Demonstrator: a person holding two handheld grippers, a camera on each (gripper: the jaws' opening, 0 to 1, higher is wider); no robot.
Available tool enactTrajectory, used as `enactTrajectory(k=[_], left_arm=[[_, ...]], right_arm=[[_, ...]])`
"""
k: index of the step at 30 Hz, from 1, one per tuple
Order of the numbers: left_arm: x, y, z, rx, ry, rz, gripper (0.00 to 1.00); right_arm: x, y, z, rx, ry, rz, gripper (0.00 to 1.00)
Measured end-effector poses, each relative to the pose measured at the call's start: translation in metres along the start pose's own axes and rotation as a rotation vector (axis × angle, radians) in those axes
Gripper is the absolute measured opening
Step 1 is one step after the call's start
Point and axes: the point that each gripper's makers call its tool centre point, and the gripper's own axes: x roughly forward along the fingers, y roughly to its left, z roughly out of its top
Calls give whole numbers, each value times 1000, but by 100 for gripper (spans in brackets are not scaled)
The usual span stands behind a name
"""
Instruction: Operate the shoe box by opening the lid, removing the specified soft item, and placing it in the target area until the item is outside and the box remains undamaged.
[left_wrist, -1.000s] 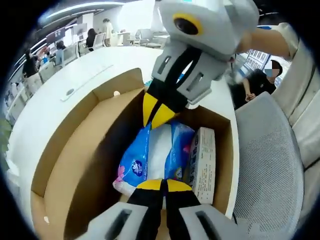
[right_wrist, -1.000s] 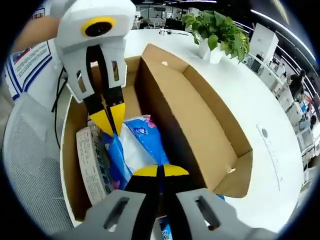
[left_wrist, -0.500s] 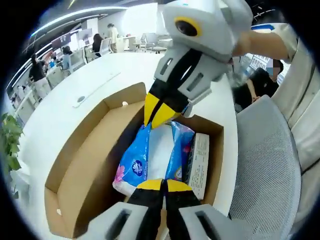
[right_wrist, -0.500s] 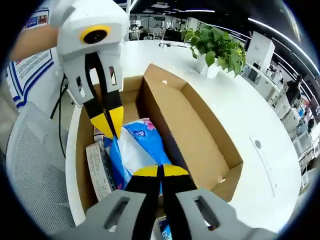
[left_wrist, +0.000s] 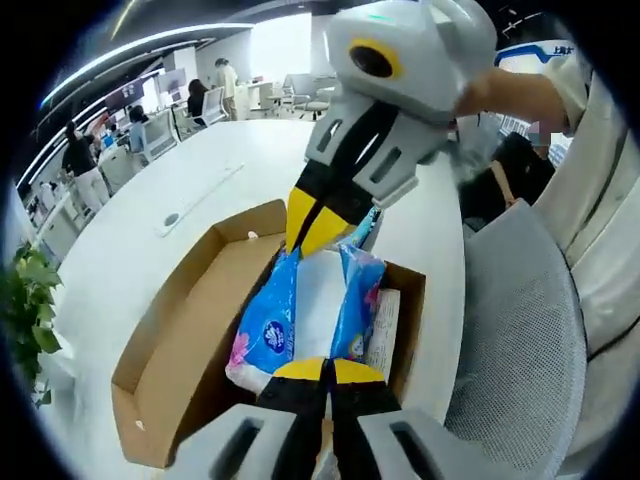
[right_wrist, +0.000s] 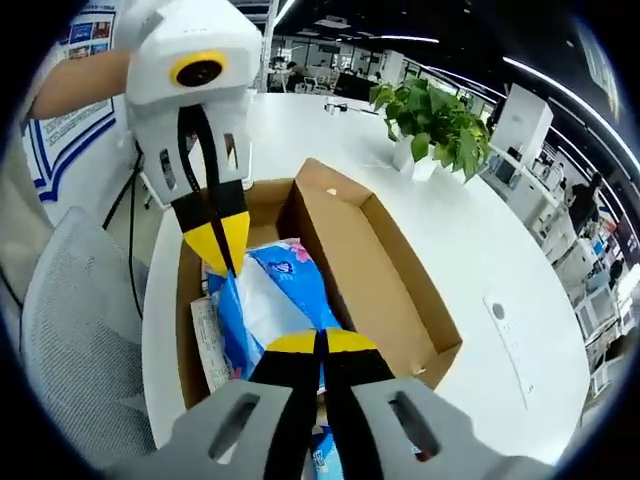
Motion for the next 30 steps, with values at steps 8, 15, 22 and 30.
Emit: enactTrajectory(k=[8,15,22,30], left_arm=[[-15,-11,22,18,-13,2,0],[-14,-30,43,48,-25,-25,0],[-1,-44,67,87,-20,-50,0],[15,-61,93,123,-25,-85,0]], right_arm=[[-27,1,6,-33,-29,-10,0],[-51,-1,0,-38,-30,-15,0],[-78,-2,-19,-38,-5,-19,0],[-106,-8,-41,-7,14,-33,0]])
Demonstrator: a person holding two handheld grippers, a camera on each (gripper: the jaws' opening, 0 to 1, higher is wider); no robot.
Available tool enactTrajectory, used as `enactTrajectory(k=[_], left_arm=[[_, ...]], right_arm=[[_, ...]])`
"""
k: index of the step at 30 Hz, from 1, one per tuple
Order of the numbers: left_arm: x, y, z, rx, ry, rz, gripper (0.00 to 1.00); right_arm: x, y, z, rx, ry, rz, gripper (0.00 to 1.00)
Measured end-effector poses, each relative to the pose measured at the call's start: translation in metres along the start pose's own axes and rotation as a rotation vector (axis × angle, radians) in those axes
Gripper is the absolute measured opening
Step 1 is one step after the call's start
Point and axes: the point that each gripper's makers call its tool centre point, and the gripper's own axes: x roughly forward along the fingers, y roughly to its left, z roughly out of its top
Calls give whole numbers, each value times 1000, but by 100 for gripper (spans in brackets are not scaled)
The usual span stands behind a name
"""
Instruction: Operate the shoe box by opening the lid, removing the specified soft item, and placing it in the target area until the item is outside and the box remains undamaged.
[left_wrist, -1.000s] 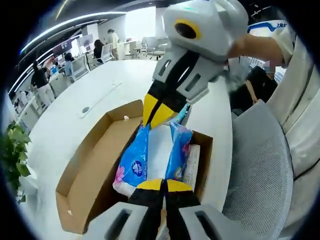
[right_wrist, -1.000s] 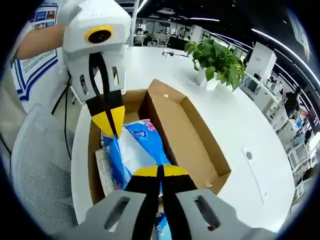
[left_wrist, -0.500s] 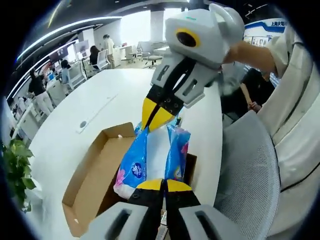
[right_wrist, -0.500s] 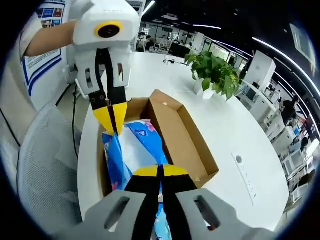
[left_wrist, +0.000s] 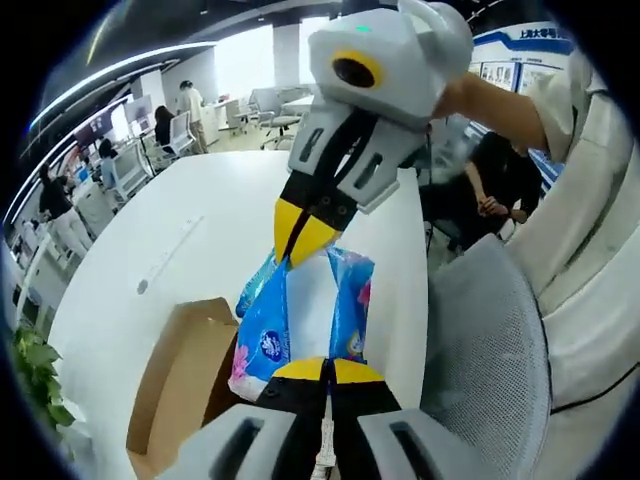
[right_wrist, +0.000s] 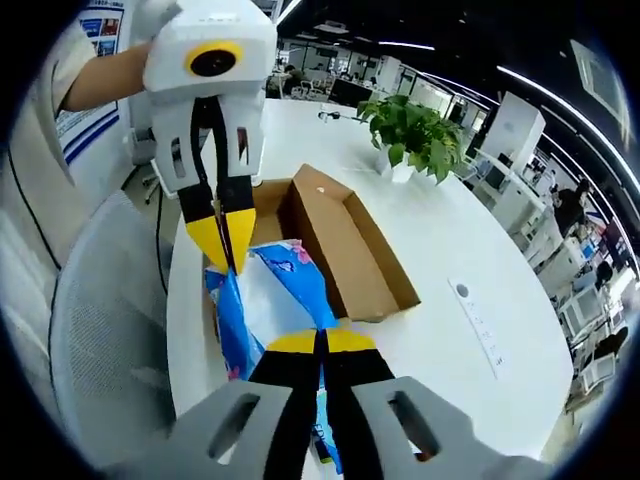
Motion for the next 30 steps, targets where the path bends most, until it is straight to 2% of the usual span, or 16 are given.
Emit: enactTrajectory(k=[14,30], left_arm=[[44,-15,47,59,-3,-57,0],[95,-25,95,110,-15,-129,0]], right_arm=[[-41,-17,-48,48,31,-22,0],[-74,-44,-104,83,73,-41,0]])
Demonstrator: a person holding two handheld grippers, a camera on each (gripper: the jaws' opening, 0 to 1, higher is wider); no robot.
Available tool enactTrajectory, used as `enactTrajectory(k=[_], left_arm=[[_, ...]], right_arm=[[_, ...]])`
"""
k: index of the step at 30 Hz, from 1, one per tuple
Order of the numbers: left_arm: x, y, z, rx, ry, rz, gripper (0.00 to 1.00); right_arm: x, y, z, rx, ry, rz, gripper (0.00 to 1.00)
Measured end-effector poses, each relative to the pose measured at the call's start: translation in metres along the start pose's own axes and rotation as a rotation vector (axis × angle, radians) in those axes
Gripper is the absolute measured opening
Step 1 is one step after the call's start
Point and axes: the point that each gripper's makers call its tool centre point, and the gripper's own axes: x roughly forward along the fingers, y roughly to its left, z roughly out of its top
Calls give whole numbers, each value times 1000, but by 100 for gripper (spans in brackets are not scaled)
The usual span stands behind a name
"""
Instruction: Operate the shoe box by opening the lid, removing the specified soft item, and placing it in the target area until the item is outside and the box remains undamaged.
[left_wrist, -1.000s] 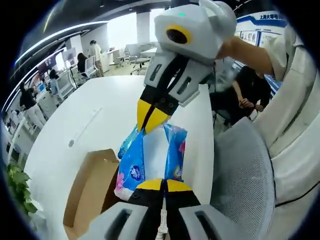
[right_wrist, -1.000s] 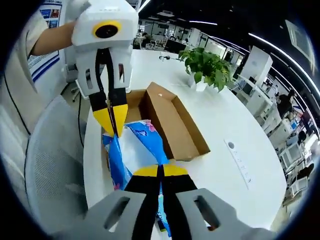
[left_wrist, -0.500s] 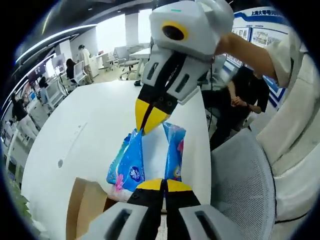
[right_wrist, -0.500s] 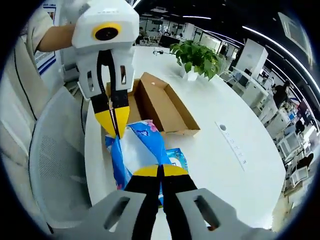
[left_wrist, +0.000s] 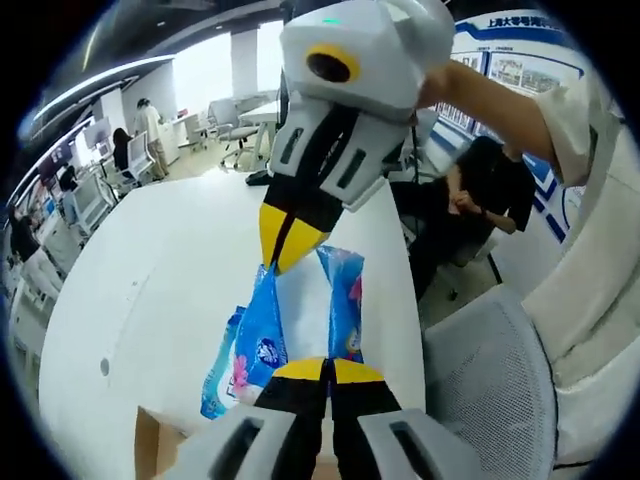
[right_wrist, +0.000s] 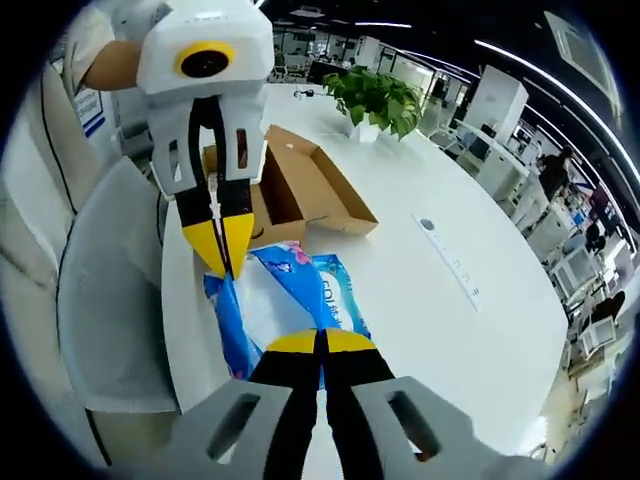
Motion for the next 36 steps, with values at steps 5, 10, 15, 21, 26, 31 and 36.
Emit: enactTrajectory(k=[5,10,15,21,26,31,36], left_arm=[[15,4,13,12,3,-21,0],[29,11,25,13,2,-33,0],[41,18,35,15,0,-45,0],[58,28,47,22,4,-64,0],[71,34,53,34,13,-81,0],[85,41,59,47,25,-94,0],[98,47,63,54,32,-105,0]], right_arm=[[-4,-11,-13,9,14,-6,0],[-6,-27,-27,23,23,-14,0],[-9,-40,-39,34,29,-24,0],[-12,-57,-53,52,44,-41,0],[-13,-68,-68,57,67,-49,0],[-12,-79,-82,60,88,-60,0],[-10,-89,-95,71,108,-71,0]])
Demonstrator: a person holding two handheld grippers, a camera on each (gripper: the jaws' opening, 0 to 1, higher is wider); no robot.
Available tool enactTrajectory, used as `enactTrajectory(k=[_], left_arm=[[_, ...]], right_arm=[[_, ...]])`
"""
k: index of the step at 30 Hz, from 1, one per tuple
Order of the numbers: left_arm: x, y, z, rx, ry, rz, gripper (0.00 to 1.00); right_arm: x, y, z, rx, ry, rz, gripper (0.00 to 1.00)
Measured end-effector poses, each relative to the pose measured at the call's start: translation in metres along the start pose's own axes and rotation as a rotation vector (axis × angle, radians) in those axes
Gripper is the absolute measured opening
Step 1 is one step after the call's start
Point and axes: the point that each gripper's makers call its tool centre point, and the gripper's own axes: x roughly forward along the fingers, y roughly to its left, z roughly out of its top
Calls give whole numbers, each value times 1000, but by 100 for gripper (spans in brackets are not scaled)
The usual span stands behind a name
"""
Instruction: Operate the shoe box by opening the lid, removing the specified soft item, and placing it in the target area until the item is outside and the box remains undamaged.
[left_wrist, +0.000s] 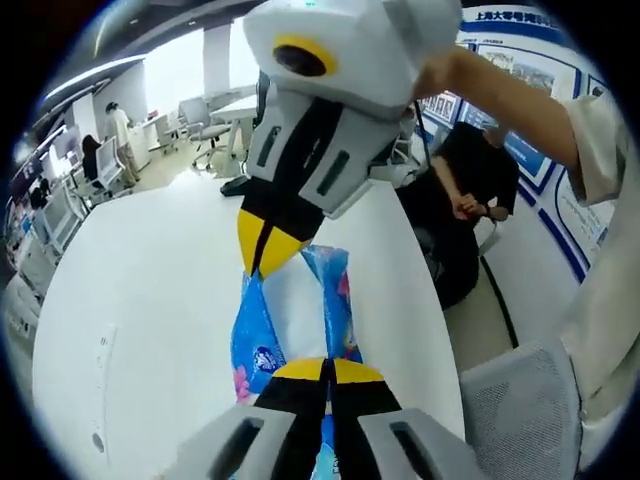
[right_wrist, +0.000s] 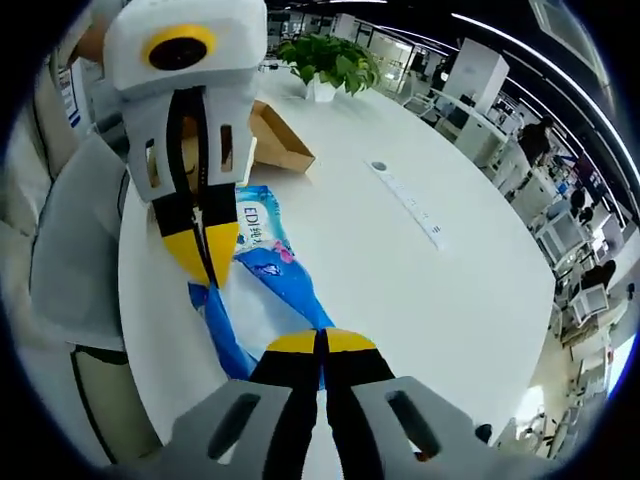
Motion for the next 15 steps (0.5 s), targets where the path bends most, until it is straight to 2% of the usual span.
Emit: enactTrajectory(k=[6,15], left_arm=[[18,10,2,-5,9,-13,0],[41,21,-7,-26,27,-25,0]], right_arm=[[8,-9,-15,3,29,-3,0],[26,-14,-39,10,75,10,0]])
